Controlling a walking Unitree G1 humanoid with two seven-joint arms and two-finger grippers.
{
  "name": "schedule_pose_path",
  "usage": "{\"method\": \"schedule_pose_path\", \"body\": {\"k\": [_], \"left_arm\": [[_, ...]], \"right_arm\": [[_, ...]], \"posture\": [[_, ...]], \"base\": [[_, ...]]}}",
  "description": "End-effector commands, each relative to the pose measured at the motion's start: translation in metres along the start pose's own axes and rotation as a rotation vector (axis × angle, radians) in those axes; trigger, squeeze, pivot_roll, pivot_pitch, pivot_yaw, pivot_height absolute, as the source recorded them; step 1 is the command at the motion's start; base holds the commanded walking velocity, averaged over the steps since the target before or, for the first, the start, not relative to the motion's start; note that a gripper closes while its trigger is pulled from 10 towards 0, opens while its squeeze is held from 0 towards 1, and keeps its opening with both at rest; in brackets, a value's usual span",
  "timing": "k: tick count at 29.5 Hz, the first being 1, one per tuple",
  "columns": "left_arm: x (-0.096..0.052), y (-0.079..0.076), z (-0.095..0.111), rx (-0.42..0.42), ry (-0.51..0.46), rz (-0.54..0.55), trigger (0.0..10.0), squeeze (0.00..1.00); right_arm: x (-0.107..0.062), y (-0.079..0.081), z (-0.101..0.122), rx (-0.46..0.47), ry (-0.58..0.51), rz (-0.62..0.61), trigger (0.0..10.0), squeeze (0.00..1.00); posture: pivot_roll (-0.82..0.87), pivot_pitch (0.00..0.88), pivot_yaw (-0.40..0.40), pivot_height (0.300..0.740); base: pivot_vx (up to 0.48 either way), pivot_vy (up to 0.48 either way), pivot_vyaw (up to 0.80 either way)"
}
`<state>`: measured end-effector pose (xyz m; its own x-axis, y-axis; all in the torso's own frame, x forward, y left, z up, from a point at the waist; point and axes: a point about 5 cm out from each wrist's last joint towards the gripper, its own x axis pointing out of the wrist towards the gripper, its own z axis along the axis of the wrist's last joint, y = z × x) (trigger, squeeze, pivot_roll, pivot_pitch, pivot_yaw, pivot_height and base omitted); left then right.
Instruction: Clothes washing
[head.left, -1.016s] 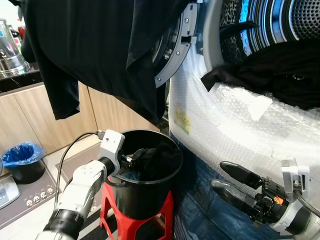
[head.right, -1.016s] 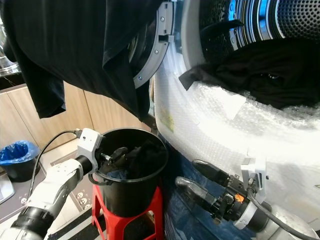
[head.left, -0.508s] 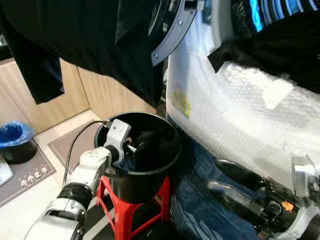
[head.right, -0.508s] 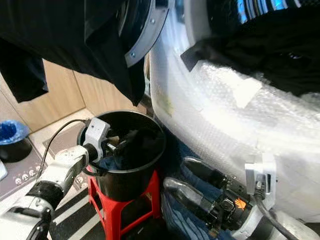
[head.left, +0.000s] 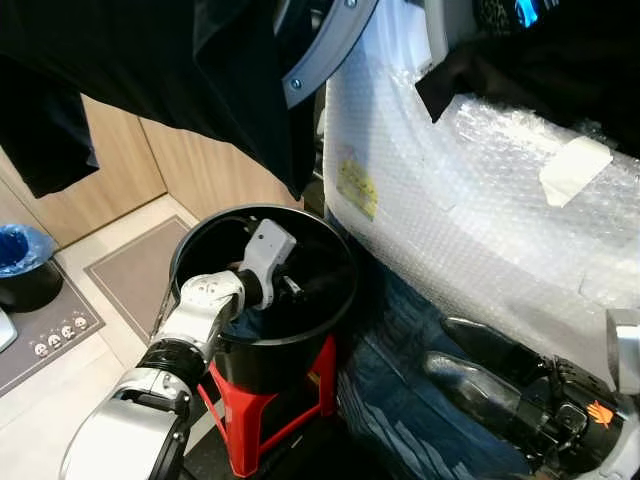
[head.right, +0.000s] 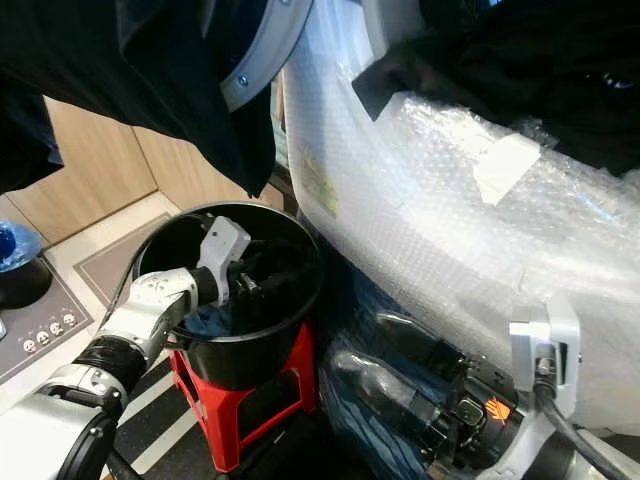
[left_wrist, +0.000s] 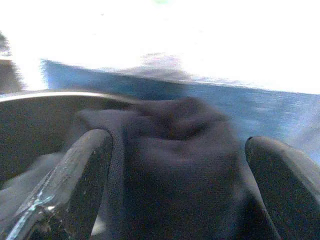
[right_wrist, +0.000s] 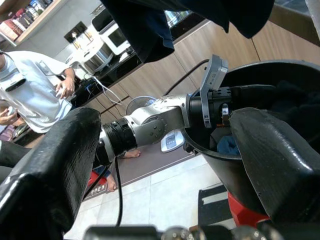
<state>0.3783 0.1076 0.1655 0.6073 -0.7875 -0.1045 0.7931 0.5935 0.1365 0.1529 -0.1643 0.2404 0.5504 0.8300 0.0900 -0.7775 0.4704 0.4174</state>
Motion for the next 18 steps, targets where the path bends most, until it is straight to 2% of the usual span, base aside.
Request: {"method": "schedule_pose_path", "body": {"k": [1, 4, 9, 11, 12, 15, 16, 18], "left_arm": [[0.000, -0.005, -0.004, -0.004, 0.016, -0.056, 10.0, 0.00], [-0.001, -0.009, -0.010, -0.009, 0.026, -0.085, 10.0, 0.00], [-0.004, -0.002, -0.013, -0.032, 0.047, 0.005, 10.0, 0.00], [-0.005, 0.002, -0.012, -0.054, 0.026, 0.042, 10.0, 0.00], [-0.006, 0.003, -0.012, -0.051, 0.027, 0.050, 4.6, 0.00], [-0.008, 0.005, -0.012, -0.031, 0.036, 0.075, 4.2, 0.00], [-0.010, 0.005, -0.013, -0.048, 0.032, 0.068, 0.0, 0.00], [-0.011, 0.006, -0.015, -0.052, 0.034, 0.071, 0.0, 0.00]], "right_arm": [[-0.002, 0.008, 0.004, -0.027, 0.000, 0.006, 10.0, 0.00], [-0.003, 0.008, 0.006, -0.025, 0.002, -0.001, 10.0, 0.00], [-0.005, 0.009, 0.008, -0.018, 0.008, -0.015, 10.0, 0.00], [-0.005, 0.009, 0.009, -0.018, 0.013, -0.024, 10.0, 0.00], [-0.006, 0.009, 0.009, -0.017, 0.012, -0.025, 10.0, 0.00], [-0.006, 0.008, 0.010, -0.016, 0.012, -0.026, 10.0, 0.00], [-0.006, 0.008, 0.011, -0.016, 0.012, -0.027, 10.0, 0.00], [-0.006, 0.008, 0.013, -0.016, 0.010, -0.030, 10.0, 0.00]], "posture": [[-0.28, 0.356, -0.061, 0.740], [-0.28, 0.363, -0.063, 0.740], [-0.28, 0.370, -0.065, 0.740], [-0.28, 0.370, -0.065, 0.740], [-0.28, 0.370, -0.067, 0.740], [-0.28, 0.370, -0.068, 0.740], [-0.28, 0.370, -0.069, 0.740], [-0.28, 0.369, -0.070, 0.740]], "base": [[0.000, 0.000, 0.00], [0.000, 0.000, 0.00], [0.000, 0.000, 0.00], [0.000, 0.000, 0.00], [0.000, 0.000, 0.00], [0.000, 0.000, 0.00], [0.000, 0.000, 0.00], [0.000, 0.000, 0.00]]}}
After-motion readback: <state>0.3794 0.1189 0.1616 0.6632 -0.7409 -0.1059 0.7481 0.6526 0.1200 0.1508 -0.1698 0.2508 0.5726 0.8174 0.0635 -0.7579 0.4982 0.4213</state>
